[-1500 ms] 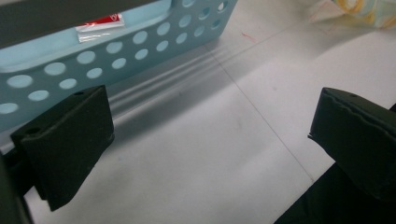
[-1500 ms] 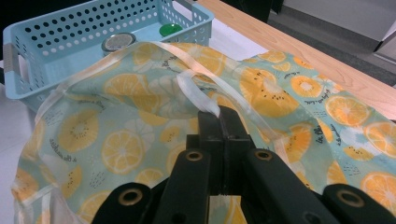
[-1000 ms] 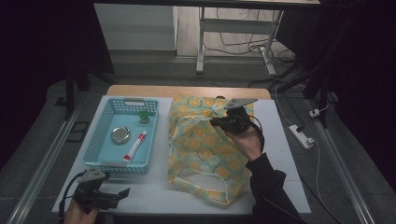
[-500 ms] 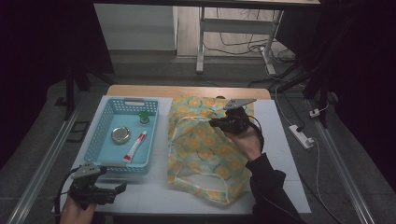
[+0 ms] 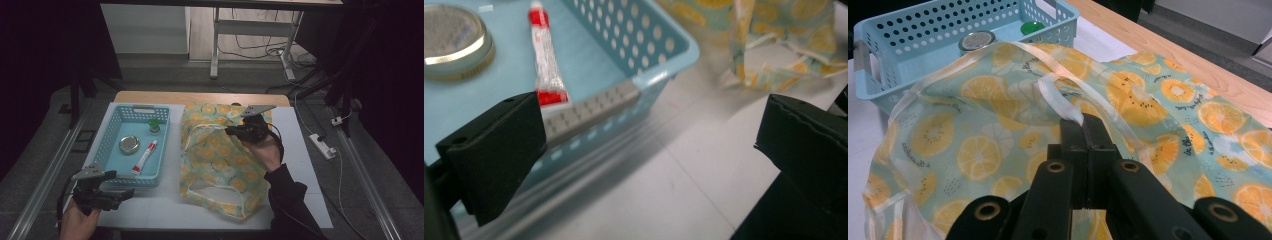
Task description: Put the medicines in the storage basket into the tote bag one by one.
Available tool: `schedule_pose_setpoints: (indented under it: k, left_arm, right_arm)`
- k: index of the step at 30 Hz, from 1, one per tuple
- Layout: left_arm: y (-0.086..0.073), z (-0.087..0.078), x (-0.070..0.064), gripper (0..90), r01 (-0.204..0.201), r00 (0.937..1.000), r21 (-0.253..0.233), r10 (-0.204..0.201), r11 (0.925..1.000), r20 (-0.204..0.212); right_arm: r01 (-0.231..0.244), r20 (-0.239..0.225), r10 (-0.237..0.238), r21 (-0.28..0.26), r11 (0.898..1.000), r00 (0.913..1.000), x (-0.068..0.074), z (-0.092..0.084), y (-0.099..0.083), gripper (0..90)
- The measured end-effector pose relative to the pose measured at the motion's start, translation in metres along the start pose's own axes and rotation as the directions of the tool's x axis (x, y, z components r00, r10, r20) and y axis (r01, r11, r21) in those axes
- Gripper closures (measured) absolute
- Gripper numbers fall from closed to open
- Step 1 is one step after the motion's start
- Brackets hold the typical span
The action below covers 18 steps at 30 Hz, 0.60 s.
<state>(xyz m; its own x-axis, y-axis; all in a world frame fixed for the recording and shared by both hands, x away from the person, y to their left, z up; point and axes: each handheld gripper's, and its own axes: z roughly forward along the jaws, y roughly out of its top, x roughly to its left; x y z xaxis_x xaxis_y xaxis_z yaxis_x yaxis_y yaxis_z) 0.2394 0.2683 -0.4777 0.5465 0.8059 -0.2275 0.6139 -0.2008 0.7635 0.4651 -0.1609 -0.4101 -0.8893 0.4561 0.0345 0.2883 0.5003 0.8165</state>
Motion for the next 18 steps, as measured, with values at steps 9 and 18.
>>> schedule_pose_setpoints:
  k: [9,18]
  left_arm:
    - [0.016,0.004,0.004,0.0,-0.003,1.0000,-0.015,0.003,0.9999,0.001]
    - [0.029,0.015,0.016,0.3,0.018,0.9994,0.009,-0.018,0.9998,-0.031]
  right_arm:
    - [-0.002,0.000,0.002,-0.002,1.000,1.0000,-0.001,-0.001,0.000,90.0]
    - [0.000,-0.001,0.000,0.001,1.000,1.0000,0.000,0.000,0.000,90.0]
